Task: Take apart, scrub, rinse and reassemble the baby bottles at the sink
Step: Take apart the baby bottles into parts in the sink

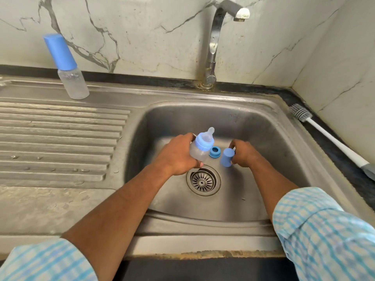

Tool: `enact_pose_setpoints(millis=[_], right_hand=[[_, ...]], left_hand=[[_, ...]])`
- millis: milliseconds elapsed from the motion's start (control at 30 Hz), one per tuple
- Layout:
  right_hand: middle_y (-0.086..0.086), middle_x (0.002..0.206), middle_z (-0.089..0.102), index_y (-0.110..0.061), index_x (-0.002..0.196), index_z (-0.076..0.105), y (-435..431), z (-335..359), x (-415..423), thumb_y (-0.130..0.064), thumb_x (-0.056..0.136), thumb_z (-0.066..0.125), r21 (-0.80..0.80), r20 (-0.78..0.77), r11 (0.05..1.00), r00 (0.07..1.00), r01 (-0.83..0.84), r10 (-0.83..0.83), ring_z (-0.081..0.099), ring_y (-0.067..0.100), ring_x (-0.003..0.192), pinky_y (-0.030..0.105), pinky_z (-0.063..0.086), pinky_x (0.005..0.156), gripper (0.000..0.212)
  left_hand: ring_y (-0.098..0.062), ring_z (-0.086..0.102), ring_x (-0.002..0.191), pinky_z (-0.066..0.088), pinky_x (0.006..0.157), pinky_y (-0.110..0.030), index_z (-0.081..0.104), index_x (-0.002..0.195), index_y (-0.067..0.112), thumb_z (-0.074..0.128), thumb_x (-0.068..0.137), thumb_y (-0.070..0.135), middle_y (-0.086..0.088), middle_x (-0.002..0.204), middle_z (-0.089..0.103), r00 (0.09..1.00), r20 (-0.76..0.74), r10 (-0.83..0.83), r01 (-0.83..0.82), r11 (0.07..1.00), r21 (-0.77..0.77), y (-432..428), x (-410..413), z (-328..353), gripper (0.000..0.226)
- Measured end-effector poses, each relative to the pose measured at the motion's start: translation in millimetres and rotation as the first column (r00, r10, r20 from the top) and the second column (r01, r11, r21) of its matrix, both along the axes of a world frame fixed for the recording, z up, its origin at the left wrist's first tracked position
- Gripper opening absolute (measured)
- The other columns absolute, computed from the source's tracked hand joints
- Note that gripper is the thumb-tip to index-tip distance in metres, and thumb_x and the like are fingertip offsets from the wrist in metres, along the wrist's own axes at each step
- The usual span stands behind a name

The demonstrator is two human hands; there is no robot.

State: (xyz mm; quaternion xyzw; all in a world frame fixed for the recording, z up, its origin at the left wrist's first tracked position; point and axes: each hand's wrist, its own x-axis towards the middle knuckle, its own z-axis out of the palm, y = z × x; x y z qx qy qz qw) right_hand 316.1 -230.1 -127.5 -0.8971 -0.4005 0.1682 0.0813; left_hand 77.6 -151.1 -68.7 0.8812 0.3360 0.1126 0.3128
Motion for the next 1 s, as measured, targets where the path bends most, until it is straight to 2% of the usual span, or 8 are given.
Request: enact_pose_setpoints(millis=[167, 333, 400, 500, 600, 700, 900, 1000], right_hand=[[0.01, 0.116, 0.062, -0.016, 0.108, 0.056, 3.2, -4.3, 0.3, -0.009, 0.072, 0.082, -0.023, 0.059, 0.999, 0.998, -0.024, 0.025, 0.059, 0.027, 0.1, 0.039, 0.052, 0.084, 0.045], [0.013, 0.145, 0.049, -0.014, 0.145, 0.04, -0.3, 8.0, 1.9, -0.015, 0.071, 0.086, -0.041, 0.015, 0.999, 1.0, 0.017, -0.016, 0.051, 0.032, 0.128, 0.043, 0.047, 0.102, 0.087], [0.013, 0.146, 0.049, -0.012, 0.147, 0.04, -0.2, 29.9, -2.3, -0.017, 0.076, 0.083, 0.075, 0.006, 0.997, 1.0, 0.019, -0.019, 0.051, 0.03, 0.129, 0.041, 0.046, 0.103, 0.083], [0.006, 0.12, 0.066, -0.011, 0.14, 0.053, -4.9, 71.7, -24.4, -0.013, 0.084, 0.073, 0.386, -0.16, 0.922, 0.987, 0.033, 0.032, 0.063, 0.016, 0.106, 0.028, 0.046, 0.09, 0.059], [-0.001, 0.097, 0.07, -0.011, 0.129, 0.061, -18.6, 96.4, -64.9, -0.024, 0.086, 0.074, 0.552, -0.307, 0.834, 0.934, 0.016, 0.185, 0.067, 0.011, 0.09, 0.028, 0.052, 0.08, 0.047], [-0.005, 0.095, 0.065, -0.015, 0.128, 0.061, -27.6, 100.9, -94.5, -0.044, 0.084, 0.075, 0.565, -0.306, 0.825, 0.934, 0.023, 0.183, 0.068, 0.013, 0.09, 0.032, 0.06, 0.078, 0.055], [-0.001, 0.092, 0.071, -0.012, 0.12, 0.066, -31.3, 103.2, -98.2, -0.051, 0.075, 0.079, 0.561, -0.332, 0.826, 0.929, 0.056, 0.162, 0.07, 0.014, 0.08, 0.037, 0.063, 0.068, 0.061], [-0.011, 0.077, 0.066, -0.022, 0.096, 0.069, -24.5, 101.6, -106.6, -0.058, 0.07, 0.08, 0.575, -0.236, 0.818, 0.953, -0.021, 0.19, 0.064, 0.005, 0.069, 0.025, 0.055, 0.065, 0.046]], left_hand=[[-0.02, 0.059, 0.105, 0.049, 0.092, -0.038, 0.054, 0.127, 0.024, 0.087, 0.07, 0.034, 0.004, 0.119, 0.062, 1.0, -0.015, 0.008, -0.008, 1.0, 0.005, 0.2, 0.1, 0.0, 0.067], [-0.02, 0.06, 0.101, 0.05, 0.09, -0.039, 0.056, 0.124, 0.023, 0.087, 0.07, 0.034, 0.005, 0.114, 0.064, 1.0, -0.028, 0.008, -0.008, 1.0, 0.001, -2.2, -0.6, 3.4, 0.063], [-0.019, 0.06, 0.098, 0.05, 0.087, -0.036, 0.057, 0.124, 0.021, 0.087, 0.07, 0.034, 0.006, 0.108, 0.062, 1.0, -0.023, 0.007, -0.007, 1.0, 0.008, -3.2, -1.0, 5.5, 0.063], [-0.019, 0.059, 0.092, 0.048, 0.08, -0.032, 0.057, 0.123, 0.02, 0.088, 0.069, 0.038, 0.007, 0.102, 0.058, 1.0, -0.011, 0.028, -0.028, 1.0, 0.014, -4.7, -1.1, 8.3, 0.065], [-0.019, 0.059, 0.092, 0.049, 0.078, -0.035, 0.055, 0.117, 0.018, 0.087, 0.066, 0.043, 0.003, 0.104, 0.06, 0.999, -0.009, 0.038, -0.037, 0.999, 0.031, -6.1, 0.3, 8.8, 0.065], [-0.016, 0.059, 0.096, 0.049, 0.081, -0.034, 0.054, 0.116, 0.02, 0.086, 0.069, 0.041, 0.004, 0.107, 0.06, 0.999, 0.041, 0.002, -0.003, 1.0, 0.031, -10.6, -0.1, 10.7, 0.061], [-0.013, 0.063, 0.086, 0.054, 0.078, -0.036, 0.06, 0.11, 0.021, 0.079, 0.076, 0.031, 0.004, 0.097, 0.066, 0.997, 0.076, -0.022, 0.019, 0.999, 0.04, -16.5, -1.7, 16.2, 0.04], [-0.013, 0.062, 0.086, 0.055, 0.074, -0.036, 0.057, 0.111, 0.023, 0.073, 0.076, 0.031, 0.006, 0.099, 0.061, 0.998, 0.058, -0.037, 0.032, 0.995, 0.091, -15.4, -0.3, 16.7, 0.039]])
